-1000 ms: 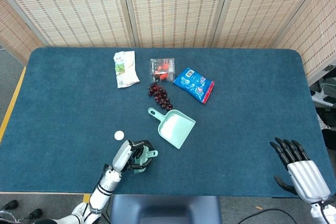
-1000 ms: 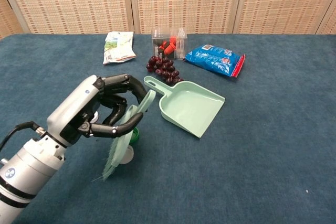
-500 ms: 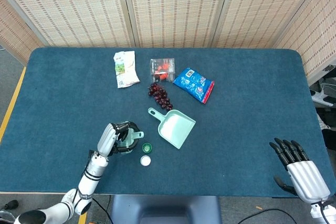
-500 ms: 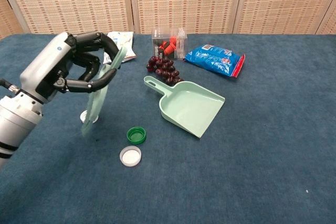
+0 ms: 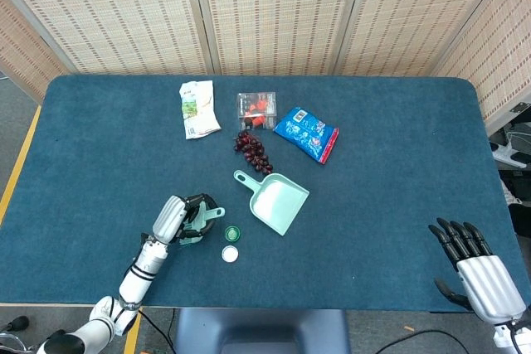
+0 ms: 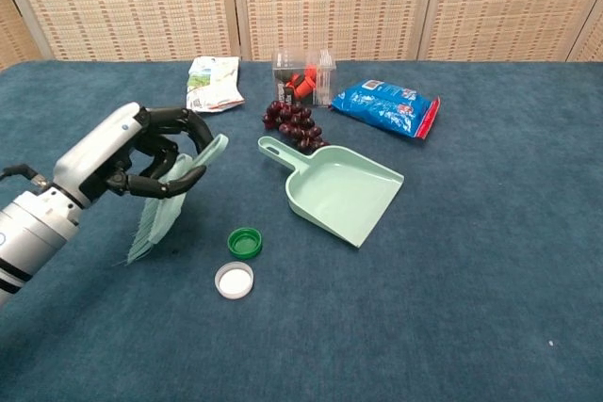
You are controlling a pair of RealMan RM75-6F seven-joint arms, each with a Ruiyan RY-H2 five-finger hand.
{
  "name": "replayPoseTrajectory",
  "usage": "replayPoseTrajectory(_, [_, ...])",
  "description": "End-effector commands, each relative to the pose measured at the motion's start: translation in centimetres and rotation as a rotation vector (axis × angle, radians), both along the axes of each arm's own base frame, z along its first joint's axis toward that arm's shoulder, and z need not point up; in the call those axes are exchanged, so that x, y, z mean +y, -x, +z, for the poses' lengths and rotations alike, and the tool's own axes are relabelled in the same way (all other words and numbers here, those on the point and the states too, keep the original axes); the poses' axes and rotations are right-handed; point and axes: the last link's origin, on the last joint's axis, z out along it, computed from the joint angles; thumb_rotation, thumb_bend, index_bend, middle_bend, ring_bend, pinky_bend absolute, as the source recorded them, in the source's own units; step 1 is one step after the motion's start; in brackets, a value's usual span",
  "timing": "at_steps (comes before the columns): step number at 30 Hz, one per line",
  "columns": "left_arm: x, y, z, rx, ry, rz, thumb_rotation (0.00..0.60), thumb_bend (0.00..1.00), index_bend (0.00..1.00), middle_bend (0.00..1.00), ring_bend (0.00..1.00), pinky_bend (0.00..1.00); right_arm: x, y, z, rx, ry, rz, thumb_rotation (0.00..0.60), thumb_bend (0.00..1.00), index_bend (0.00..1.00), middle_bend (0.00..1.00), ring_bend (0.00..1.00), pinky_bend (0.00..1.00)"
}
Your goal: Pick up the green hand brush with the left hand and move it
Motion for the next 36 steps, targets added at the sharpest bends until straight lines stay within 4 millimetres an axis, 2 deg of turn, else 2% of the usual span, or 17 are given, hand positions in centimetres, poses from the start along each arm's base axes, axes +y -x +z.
replayPoseTrajectory(1, [-0.3, -0.5, -0.5, -0.006, 0.01, -0.014, 0.6, 0.67, 0.8, 0.91, 0.83, 0.89, 0.0, 0.0, 0.1, -0.002, 0.003, 0.001, 0.6, 0.22, 0.0, 0.0, 0.0, 0.0])
replayPoseTrajectory(7, [-1.4, -1.9, -1.8, -0.057, 0.06, -0.052, 0.6, 0.67, 0.8, 0.91, 0.83, 0.89, 0.1, 0.0, 0.3, -0.006, 0.009, 0.004, 0.6, 0.21, 0.0, 0.0, 0.0, 0.0])
replayPoseTrajectory(16, [-4.6, -5.7, -4.6, -0.142, 0.147, -0.142, 0.6, 0.67, 0.8, 0.91, 0.83, 0.89, 0.0, 0.1, 0.7, -0.01, 0.024, -0.001, 0.6, 0.21, 0.0, 0.0, 0.0, 0.0])
replayPoseTrajectory(19, [-4.7, -6.8, -4.5, -0.128, 0.111, -0.192, 0.6, 0.67, 0.8, 0.91, 0.83, 0.89, 0.1, 0.1, 0.7, -0.011, 0.02, 0.001, 0.6, 0.21, 0.0, 0.0, 0.0, 0.0])
replayPoseTrajectory(22, [-4.3, -7.0, -3.5, -0.089, 0.057, -0.247, 0.6, 0.67, 0.8, 0.91, 0.82, 0.89, 0.2, -0.1, 0.7, -0.018, 0.015, 0.017, 0.6, 0.21, 0.0, 0.0, 0.0, 0.0])
replayPoseTrajectory(28, [-3.1, -5.5, -0.1, 0.067, -0.127, -0.298, 0.6, 0.67, 0.8, 0.92, 0.82, 0.89, 0.3, 0.0, 0.3, 0.002, 0.01, 0.017, 0.6, 0.21, 0.0, 0.0, 0.0, 0.0])
replayPoseTrajectory(31, [-1.8, -3.1, 1.8, 0.21, -0.212, -0.258, 0.6, 0.67, 0.8, 0.92, 0.82, 0.89, 0.3, -0.1, 0.3, 0.001, 0.014, 0.012, 0.6, 0.21, 0.0, 0.0, 0.0, 0.0])
replayPoseTrajectory(36, [-1.0, 1.7, 3.1, 0.457, -0.23, -0.167, 0.6, 0.66, 0.79, 0.92, 0.82, 0.89, 0.4, -0.1, 0.4, 0.001, 0.018, 0.011, 0.6, 0.21, 0.0, 0.0, 0.0, 0.0])
